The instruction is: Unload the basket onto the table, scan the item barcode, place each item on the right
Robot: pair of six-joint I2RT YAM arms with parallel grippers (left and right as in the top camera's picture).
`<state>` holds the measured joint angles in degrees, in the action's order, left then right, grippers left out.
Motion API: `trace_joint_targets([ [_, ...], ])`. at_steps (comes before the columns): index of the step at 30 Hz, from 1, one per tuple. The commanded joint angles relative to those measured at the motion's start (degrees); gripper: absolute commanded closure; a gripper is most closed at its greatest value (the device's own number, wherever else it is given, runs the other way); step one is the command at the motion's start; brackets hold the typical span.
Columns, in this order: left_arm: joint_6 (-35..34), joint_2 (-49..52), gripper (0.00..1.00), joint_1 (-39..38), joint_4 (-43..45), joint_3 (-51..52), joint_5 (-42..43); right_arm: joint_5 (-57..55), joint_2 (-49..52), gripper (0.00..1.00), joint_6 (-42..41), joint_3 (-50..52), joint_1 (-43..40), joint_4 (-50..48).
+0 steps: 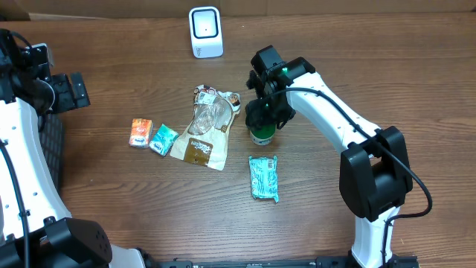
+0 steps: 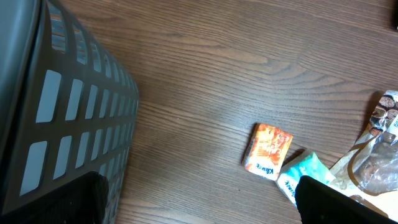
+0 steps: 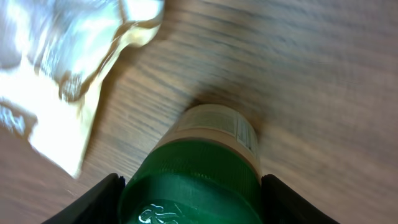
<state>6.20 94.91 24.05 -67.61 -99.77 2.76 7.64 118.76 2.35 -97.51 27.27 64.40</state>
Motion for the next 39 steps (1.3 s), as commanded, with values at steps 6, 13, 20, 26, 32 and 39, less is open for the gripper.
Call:
trace_joint_targets([
  [6,0.70,0.24,0.00,0.31,0.17,0.31,-0.22,-2.62,-0.04,0.45,27.45,-1.25,-0.39,-1.77],
  [13,0.68,0.24,0.00,0.31,0.17,0.31,-0.22,-2.67,-0.09,0.32,12.59,-5.77,-0.39,1.95],
  [20,0.70,0.24,0.00,0.31,0.17,0.31,-0.22,-2.69,-0.11,0.10,10.58,-6.25,-0.42,3.21],
  [26,0.68,0.24,0.00,0.31,0.17,0.31,-0.22,-2.75,-0.15,0.10,-0.74,-6.19,-1.75,3.96],
  [32,0.68,0.24,0.01,0.31,0.17,0.31,-0.24,-4.00,-4.55,0.02,-4.33,-13.79,-1.90,11.15],
  [39,0.70,0.24,0.00,0.31,0.17,0.31,-0.22,-5.40,-7.93,0.00,-4.31,-16.87,-1.90,14.64],
])
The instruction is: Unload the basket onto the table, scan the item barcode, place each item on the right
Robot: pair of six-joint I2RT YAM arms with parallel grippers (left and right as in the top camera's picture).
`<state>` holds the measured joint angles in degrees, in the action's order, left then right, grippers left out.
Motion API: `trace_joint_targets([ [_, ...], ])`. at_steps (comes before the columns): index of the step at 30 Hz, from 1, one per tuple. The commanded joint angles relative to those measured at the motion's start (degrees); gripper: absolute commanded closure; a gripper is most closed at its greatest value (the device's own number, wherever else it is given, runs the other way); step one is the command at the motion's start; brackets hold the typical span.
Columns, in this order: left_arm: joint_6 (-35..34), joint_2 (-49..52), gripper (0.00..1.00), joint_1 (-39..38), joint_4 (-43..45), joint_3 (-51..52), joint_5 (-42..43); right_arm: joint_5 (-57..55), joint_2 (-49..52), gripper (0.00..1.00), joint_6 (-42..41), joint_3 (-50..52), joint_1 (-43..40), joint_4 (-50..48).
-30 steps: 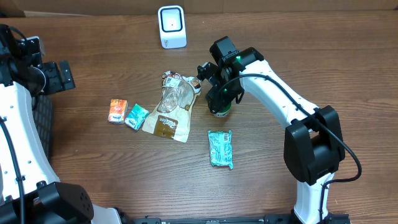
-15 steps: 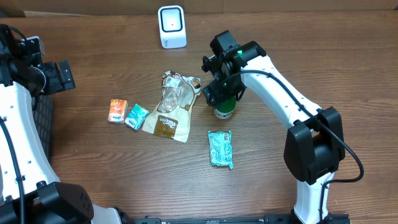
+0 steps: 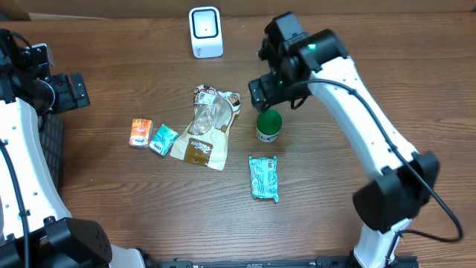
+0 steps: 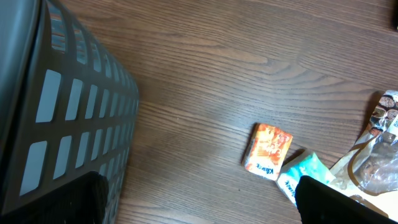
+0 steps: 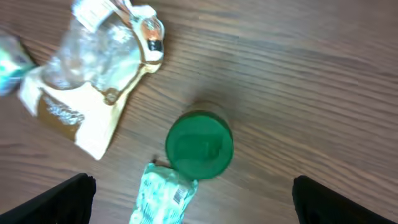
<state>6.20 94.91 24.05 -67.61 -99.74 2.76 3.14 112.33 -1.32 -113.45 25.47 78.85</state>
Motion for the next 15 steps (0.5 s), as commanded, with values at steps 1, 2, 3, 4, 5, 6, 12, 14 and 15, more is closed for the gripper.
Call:
trace_joint_targets([
  [1,0.68,0.24,0.00,0.31,0.17,0.28,-0.22,-0.63,-1.42,0.00,-0.61,-0.20,-0.11,0.15],
  [2,0.70,0.24,0.00,0.31,0.17,0.28,-0.22,-0.52,-1.42,0.00,-0.59,0.63,-0.09,-0.04],
  [3,0.70,0.24,0.00,0.31,0.17,0.28,-0.22,-0.52,-1.40,0.00,-0.35,1.42,-0.04,-0.37],
  [4,0.70,0.24,0.00,0.31,0.17,0.28,-0.22,-0.55,-1.38,0.00,-0.15,2.82,0.02,-1.05],
  [5,0.68,0.24,0.00,0.31,0.17,0.28,-0.22,-0.55,-1.25,0.02,-0.17,3.78,0.02,-1.64],
  [6,0.70,0.24,0.00,0.31,0.17,0.28,-0.22,-0.55,-1.20,0.03,-0.15,4.52,0.09,-2.14],
  [12,0.70,0.24,0.01,0.31,0.17,0.28,-0.22,-2.25,-1.09,0.07,1.46,11.98,0.44,-9.44],
  [14,0.68,0.24,0.00,0.31,0.17,0.28,-0.22,-2.23,-1.09,0.07,2.80,14.16,1.46,-11.82],
  [15,0.68,0.24,0.00,0.31,0.17,0.28,-0.22,-2.95,-1.09,0.07,3.89,15.32,2.14,-13.00],
])
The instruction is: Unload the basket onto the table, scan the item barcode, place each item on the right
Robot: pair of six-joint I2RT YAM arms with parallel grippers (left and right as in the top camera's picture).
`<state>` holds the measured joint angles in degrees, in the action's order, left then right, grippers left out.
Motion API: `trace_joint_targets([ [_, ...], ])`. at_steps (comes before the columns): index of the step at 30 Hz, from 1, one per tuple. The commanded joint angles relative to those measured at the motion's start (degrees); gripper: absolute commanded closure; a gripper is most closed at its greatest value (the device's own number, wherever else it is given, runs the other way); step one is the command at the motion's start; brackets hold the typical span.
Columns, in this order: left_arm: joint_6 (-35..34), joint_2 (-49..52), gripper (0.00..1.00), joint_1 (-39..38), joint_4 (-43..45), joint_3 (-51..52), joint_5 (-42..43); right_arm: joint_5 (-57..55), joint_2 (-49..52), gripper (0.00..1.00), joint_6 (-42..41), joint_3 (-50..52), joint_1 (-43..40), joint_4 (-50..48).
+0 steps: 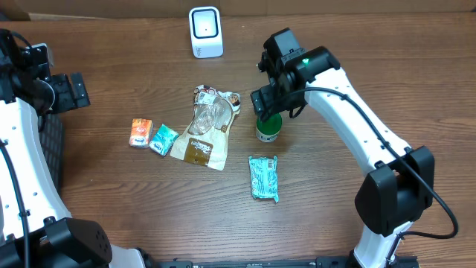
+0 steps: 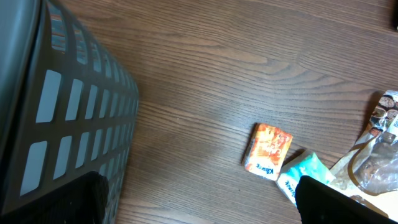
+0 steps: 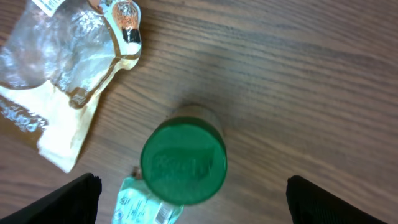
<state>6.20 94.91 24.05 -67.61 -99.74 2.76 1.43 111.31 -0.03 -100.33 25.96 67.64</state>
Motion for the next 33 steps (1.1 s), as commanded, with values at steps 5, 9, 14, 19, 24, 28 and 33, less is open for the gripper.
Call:
trace_joint_targets([
  [5,0.70,0.24,0.00,0.31,0.17,0.28,-0.22,-5.68,0.04,0.06,3.34,7.41,3.30,-7.17],
  [9,0.68,0.24,0.01,0.31,0.17,0.28,-0.22,-5.66,0.04,0.06,4.63,10.08,3.30,-9.73],
  [14,0.68,0.24,0.00,0.31,0.17,0.28,-0.22,-5.68,1.40,0.06,4.61,11.93,3.21,-11.47],
  [19,0.68,0.24,0.01,0.31,0.17,0.28,-0.22,-6.75,2.95,0.17,4.59,11.93,3.13,-11.85],
  [24,0.68,0.24,0.01,0.31,0.17,0.28,-0.22,-6.99,2.93,0.44,4.59,11.76,3.13,-12.24],
  [28,0.68,0.24,0.00,0.31,0.17,0.28,-0.22,-6.93,2.43,0.52,2.93,9.14,3.13,-10.36],
  [33,0.70,0.24,0.00,0.31,0.17,0.28,-0.22,0.13,-0.46,0.54,0.20,1.01,1.99,-5.31],
])
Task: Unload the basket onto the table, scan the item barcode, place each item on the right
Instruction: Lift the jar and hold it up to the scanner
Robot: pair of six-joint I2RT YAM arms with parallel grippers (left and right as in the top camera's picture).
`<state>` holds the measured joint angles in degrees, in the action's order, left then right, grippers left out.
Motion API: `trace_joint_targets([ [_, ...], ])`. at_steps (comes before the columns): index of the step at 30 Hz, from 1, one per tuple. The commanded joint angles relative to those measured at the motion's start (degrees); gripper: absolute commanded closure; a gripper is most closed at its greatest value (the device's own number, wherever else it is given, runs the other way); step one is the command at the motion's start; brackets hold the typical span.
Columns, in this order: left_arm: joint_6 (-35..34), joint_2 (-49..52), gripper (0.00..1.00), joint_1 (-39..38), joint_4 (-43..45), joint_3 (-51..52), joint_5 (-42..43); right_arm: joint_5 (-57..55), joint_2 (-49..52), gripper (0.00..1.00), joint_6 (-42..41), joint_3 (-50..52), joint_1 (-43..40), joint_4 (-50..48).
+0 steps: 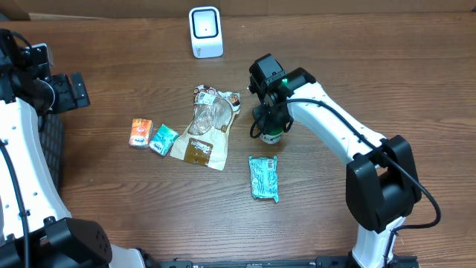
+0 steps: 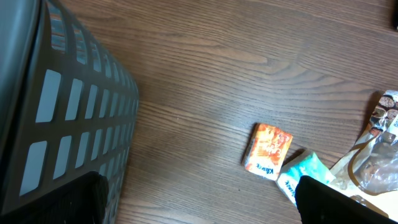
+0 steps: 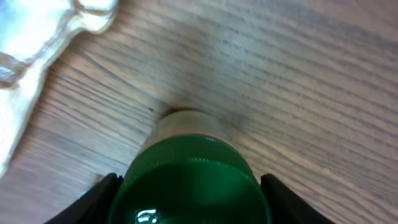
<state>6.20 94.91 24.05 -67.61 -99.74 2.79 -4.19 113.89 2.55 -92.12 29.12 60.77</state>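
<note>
A small bottle with a green cap (image 3: pixel 193 180) and a pale body stands upright on the wooden table, right of the tan bag. My right gripper (image 3: pixel 189 202) is down over it, one finger against each side of the cap, shut on it. From overhead the right gripper (image 1: pixel 268 123) covers most of the bottle (image 1: pixel 271 137). The white barcode scanner (image 1: pixel 205 32) stands at the table's far edge. My left gripper (image 2: pixel 199 205) hangs open over bare wood at the far left, holding nothing.
A tan snack bag (image 1: pixel 202 134) with a clear window lies left of the bottle. A teal packet (image 1: pixel 264 177) lies in front of it. An orange packet (image 1: pixel 140 132) and a small teal packet (image 1: pixel 163 139) lie further left. A dark slatted basket (image 2: pixel 56 106) sits at the left edge.
My right gripper was open above the green cap. It has come down and now stands shut round the cap. The bottle stands where it did. The left arm has not moved.
First my right gripper was low, its fingers against the green cap of the standing bottle. Then it was high above the bottle and open, then lower over the cap, still open. Now it grips the cap again. The left arm stayed still throughout.
</note>
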Motion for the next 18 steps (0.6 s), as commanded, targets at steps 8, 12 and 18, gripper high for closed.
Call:
trace_joint_targets([
  [8,0.68,0.24,0.00,0.31,0.17,0.28,-0.24,43.93,-7.28,0.64,-9.57,-16.94,-9.68,4.11],
  [12,0.70,0.24,0.00,0.31,0.17,0.28,-0.24,63.91,-7.28,0.64,-10.51,-17.18,-15.37,4.61],
  [18,0.70,0.24,0.00,0.31,0.17,0.28,-0.24,70.29,-7.28,0.65,-10.43,-17.18,-19.04,4.72],
])
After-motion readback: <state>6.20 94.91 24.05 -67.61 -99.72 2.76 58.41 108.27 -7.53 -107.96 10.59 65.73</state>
